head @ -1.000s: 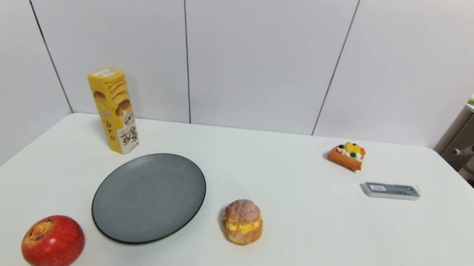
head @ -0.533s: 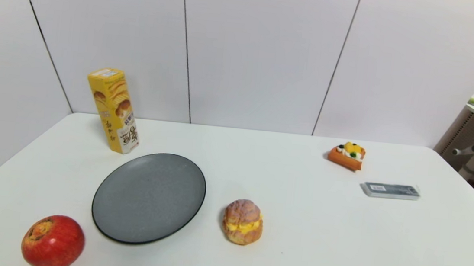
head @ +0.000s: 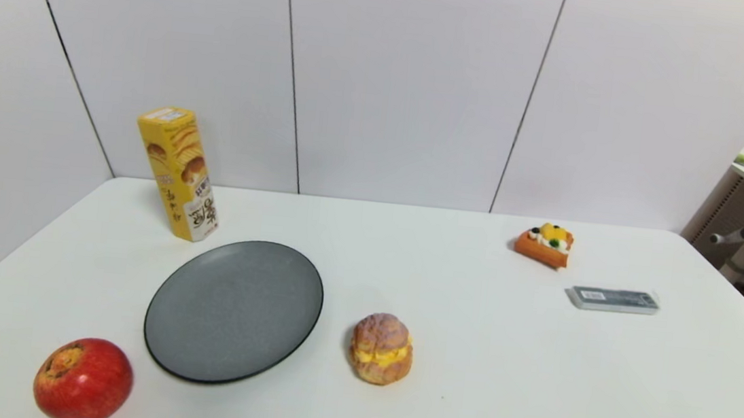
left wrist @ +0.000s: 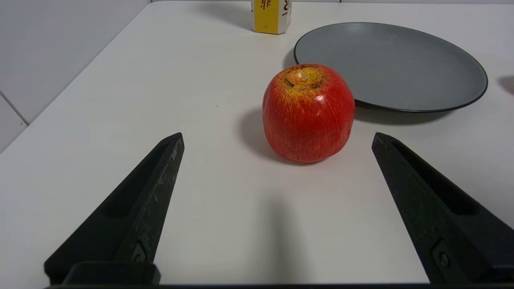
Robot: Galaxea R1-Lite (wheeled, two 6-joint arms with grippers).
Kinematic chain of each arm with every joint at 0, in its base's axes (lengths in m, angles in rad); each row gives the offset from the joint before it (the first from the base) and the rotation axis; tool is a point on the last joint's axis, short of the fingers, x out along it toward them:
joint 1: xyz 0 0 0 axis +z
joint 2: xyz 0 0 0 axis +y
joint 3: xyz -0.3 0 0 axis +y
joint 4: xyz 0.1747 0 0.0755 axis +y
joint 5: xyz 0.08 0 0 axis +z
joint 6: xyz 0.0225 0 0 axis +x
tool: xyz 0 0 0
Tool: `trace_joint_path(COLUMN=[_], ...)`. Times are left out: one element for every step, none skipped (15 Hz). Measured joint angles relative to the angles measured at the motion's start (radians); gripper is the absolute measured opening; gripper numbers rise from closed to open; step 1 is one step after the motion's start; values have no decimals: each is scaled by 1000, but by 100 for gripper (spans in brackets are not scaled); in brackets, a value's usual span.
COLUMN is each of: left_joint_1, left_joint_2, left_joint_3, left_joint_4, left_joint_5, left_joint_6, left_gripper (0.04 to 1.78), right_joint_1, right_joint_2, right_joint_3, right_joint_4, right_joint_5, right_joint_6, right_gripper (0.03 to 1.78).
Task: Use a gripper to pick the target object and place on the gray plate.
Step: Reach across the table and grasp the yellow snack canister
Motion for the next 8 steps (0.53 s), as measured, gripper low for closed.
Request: trace_joint_path(left_joint_1=[0,0,0,-1,-4,-8,-11,-15], left_joint_2=[9,25,53,91,143,201,263,334], left_joint_3=[-3,-21,-51,-92,-146,-208,-282,-361], left_joint_4=[4,7,16,24,38,60,87,124], left_joint_5=[-1,-2,-3,-2,-3,-3,-3,-2], left_joint_6=[3,9,19,28,36,43,55,74], left_gripper=[169,169,169,169,169,169,169,169], right_joint_1=[0,0,0,0,0,0,0,0], right_joint_2=[0,0,0,0,0,0,0,0], right_joint_3=[0,0,0,0,0,0,0,0], right_joint_4=[0,0,0,0,0,0,0,0], right_joint_5=[0,0,0,0,0,-1,0,0], right_joint_6=[-1,-1,0,0,-1,0,0,0], right_gripper=[171,171,171,171,171,171,171,171])
